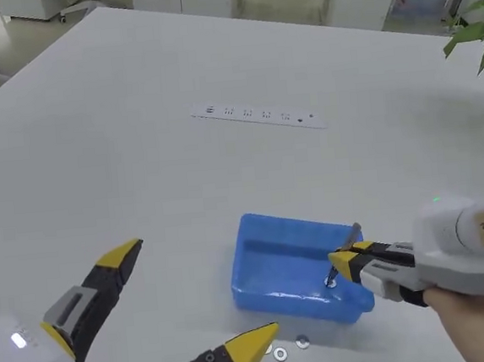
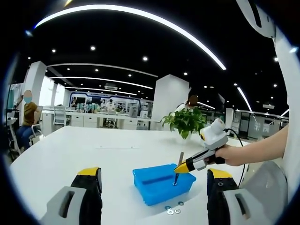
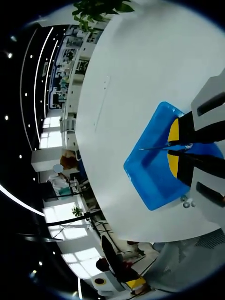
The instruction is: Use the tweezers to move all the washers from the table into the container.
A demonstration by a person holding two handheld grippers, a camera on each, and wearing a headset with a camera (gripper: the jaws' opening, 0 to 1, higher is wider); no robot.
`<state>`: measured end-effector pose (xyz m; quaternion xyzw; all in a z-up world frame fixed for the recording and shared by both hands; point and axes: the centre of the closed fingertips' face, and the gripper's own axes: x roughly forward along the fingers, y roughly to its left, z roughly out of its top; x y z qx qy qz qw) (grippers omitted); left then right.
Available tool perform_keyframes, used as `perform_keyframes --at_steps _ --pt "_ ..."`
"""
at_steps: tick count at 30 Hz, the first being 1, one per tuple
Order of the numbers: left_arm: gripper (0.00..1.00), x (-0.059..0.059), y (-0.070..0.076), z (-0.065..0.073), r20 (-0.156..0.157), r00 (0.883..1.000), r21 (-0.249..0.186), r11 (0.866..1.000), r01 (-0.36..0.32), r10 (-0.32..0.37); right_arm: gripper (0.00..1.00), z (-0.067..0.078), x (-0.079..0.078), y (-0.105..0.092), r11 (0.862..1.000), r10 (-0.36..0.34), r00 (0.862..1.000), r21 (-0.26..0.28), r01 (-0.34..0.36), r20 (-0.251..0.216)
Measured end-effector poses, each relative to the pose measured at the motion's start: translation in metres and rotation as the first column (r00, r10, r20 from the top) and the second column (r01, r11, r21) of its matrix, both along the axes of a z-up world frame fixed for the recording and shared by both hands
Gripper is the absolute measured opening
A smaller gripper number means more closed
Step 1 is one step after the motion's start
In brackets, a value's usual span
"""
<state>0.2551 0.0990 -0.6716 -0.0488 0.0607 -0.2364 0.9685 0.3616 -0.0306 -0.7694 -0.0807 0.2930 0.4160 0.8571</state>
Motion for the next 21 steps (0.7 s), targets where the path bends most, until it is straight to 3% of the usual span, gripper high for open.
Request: perform_keyframes --at_steps 2,9,13,21 --pt "0.95 0.000 0.000 -0.001 -0.003 1.000 0.001 1.000 0.002 -0.002 0.03 0.002 0.000 -0.001 1.000 -0.004 1.000 0.004 0.004 0.005" --pt "0.94 0.000 0.000 -0.003 -0.018 1.000 0.004 1.000 0.003 -0.003 0.03 0.029 -0.003 -0.002 0.994 -0.040 0.999 0.102 0.038 0.026" --pt "0.94 0.000 0.001 -0.002 -0.015 1.000 0.000 1.000 -0.002 0.002 0.03 0.054 -0.016 0.004 0.975 -0.037 0.999 0.219 0.029 0.034" --pt "0.94 -0.001 0.000 -0.004 -0.029 1.000 -0.021 1.000 0.008 -0.008 0.03 0.066 -0.051 0.011 0.969 -0.023 0.999 0.247 0.015 0.030"
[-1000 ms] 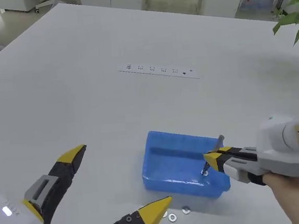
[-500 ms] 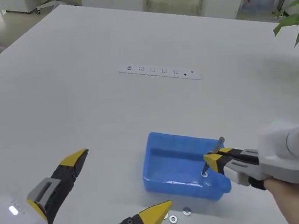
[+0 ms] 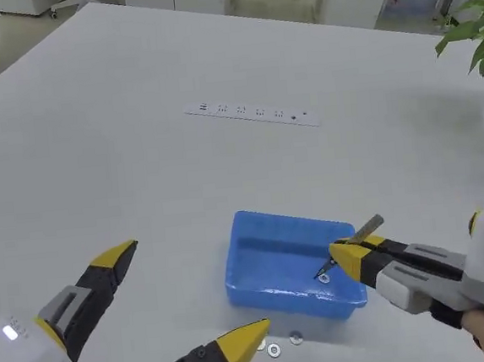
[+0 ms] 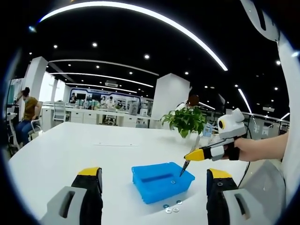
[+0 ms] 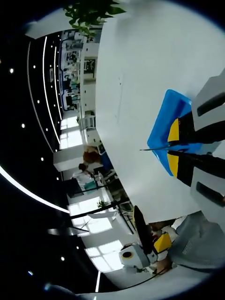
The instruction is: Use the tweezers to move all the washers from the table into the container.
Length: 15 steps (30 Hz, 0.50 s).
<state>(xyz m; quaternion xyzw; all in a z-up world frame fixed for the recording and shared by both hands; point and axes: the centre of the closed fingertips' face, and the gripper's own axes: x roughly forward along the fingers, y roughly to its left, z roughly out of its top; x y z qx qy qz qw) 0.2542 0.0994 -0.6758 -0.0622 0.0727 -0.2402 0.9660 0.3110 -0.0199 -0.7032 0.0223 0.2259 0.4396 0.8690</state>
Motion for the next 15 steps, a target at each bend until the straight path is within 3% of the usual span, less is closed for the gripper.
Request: perform_keyframes --at_steps 4,8,12,15 --pt "0.94 0.000 0.000 -0.002 -0.005 1.000 0.004 1.000 0.003 -0.003 0.03 -0.004 -0.012 0.003 1.000 0.019 1.000 -0.010 -0.019 -0.006" --pt "0.93 0.000 -0.001 -0.003 -0.011 1.000 0.008 1.000 0.005 -0.005 0.03 -0.018 -0.022 0.008 0.999 0.047 0.998 0.008 -0.047 -0.047" --pt "0.93 -0.001 -0.001 -0.002 -0.011 1.000 0.007 1.000 0.010 -0.010 0.03 -0.033 -0.025 0.012 0.998 0.060 0.995 -0.006 -0.061 -0.079" --pt "0.93 -0.001 -0.002 -0.003 -0.014 1.000 0.010 1.000 0.012 -0.012 0.03 -0.042 -0.027 0.014 0.995 0.085 0.993 -0.047 -0.089 -0.079"
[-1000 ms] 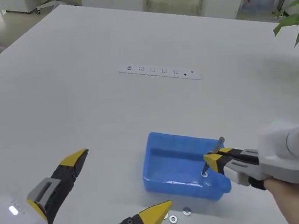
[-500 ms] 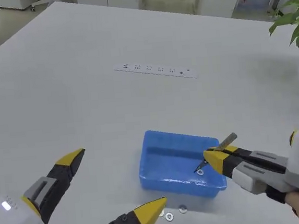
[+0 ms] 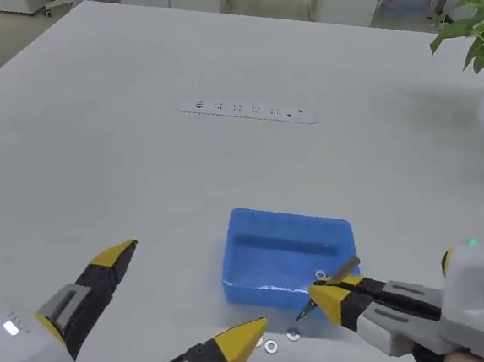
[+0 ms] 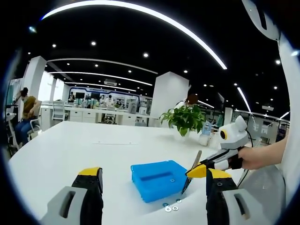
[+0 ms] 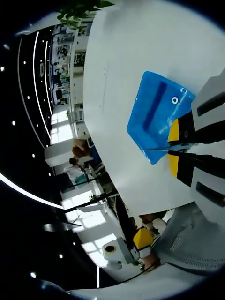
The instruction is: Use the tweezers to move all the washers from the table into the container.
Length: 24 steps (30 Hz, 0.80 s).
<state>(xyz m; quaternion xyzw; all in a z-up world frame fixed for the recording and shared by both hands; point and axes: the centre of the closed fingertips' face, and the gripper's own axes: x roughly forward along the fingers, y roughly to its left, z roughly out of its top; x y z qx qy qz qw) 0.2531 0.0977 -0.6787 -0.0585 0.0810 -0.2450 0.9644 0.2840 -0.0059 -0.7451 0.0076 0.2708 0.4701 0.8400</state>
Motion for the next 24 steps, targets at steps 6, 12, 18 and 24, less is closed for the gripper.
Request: perform_keyframes --at_steps 6,12,18,24 --pt "0.93 0.000 0.001 -0.001 -0.005 1.000 0.004 1.000 -0.002 0.002 0.03 -0.015 -0.003 0.004 0.999 0.033 0.999 -0.024 -0.034 -0.009" --pt "0.92 0.000 0.001 -0.002 -0.009 1.000 0.011 1.000 -0.002 0.003 0.03 -0.024 -0.006 0.008 0.994 0.082 0.996 -0.073 -0.081 0.016" --pt "0.92 0.000 0.000 -0.004 -0.019 1.000 0.016 1.000 0.002 -0.001 0.03 -0.028 -0.005 0.008 0.993 0.085 0.996 -0.090 -0.082 0.029" --pt "0.92 0.000 -0.001 -0.005 -0.023 1.000 0.021 1.000 0.003 -0.003 0.03 -0.028 -0.007 0.009 0.992 0.089 0.996 -0.093 -0.086 0.030"
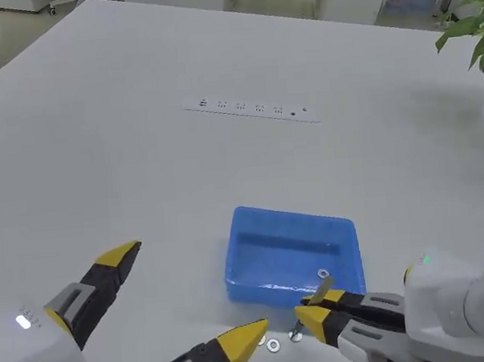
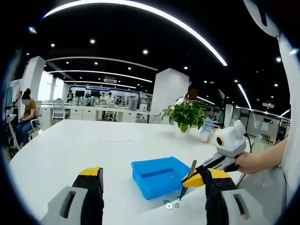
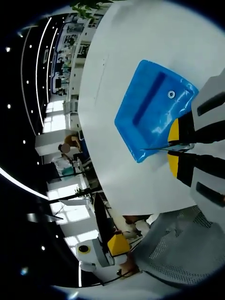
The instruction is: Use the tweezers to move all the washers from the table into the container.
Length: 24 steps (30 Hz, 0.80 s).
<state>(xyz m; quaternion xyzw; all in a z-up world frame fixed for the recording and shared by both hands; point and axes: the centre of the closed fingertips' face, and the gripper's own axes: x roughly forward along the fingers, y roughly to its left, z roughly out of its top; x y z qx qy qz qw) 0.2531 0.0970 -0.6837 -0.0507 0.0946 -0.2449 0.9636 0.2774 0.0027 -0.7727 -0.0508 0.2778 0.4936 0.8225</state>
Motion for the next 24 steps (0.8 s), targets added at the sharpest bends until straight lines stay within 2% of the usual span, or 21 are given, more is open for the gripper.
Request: perform_keyframes --at_steps 7,9,14,17,18,22,24 --pt "0.92 0.000 -0.001 0.000 -0.002 1.000 0.002 1.000 0.005 -0.005 0.03 -0.001 -0.006 0.003 0.999 0.035 0.999 -0.034 -0.034 0.020" --pt "0.91 0.000 -0.001 -0.001 -0.002 1.000 0.001 1.000 0.005 -0.005 0.03 -0.002 -0.007 0.003 0.997 0.055 0.997 -0.055 -0.053 0.046" --pt "0.91 0.000 -0.001 -0.001 -0.003 1.000 0.004 1.000 0.006 -0.006 0.02 -0.002 -0.007 0.001 0.996 0.057 0.997 -0.066 -0.053 0.053" --pt "0.91 0.000 -0.001 0.000 -0.001 1.000 0.002 1.000 0.009 -0.009 0.02 0.006 -0.005 0.000 0.999 0.032 0.999 -0.022 -0.031 0.037" --pt "0.91 0.000 -0.001 -0.001 -0.003 1.000 0.006 1.000 0.007 -0.007 0.02 0.012 -0.002 -0.001 1.000 0.015 0.999 0.003 -0.015 0.035" --pt "0.91 0.000 -0.001 -0.001 -0.001 1.000 0.002 1.000 0.007 -0.007 0.02 0.031 0.004 -0.004 0.999 -0.014 0.999 0.045 0.012 0.047" --pt "0.91 -0.001 -0.001 -0.001 -0.002 1.000 0.003 1.000 0.009 -0.009 0.02 0.044 0.007 -0.004 0.996 -0.031 0.998 0.089 0.026 0.047"
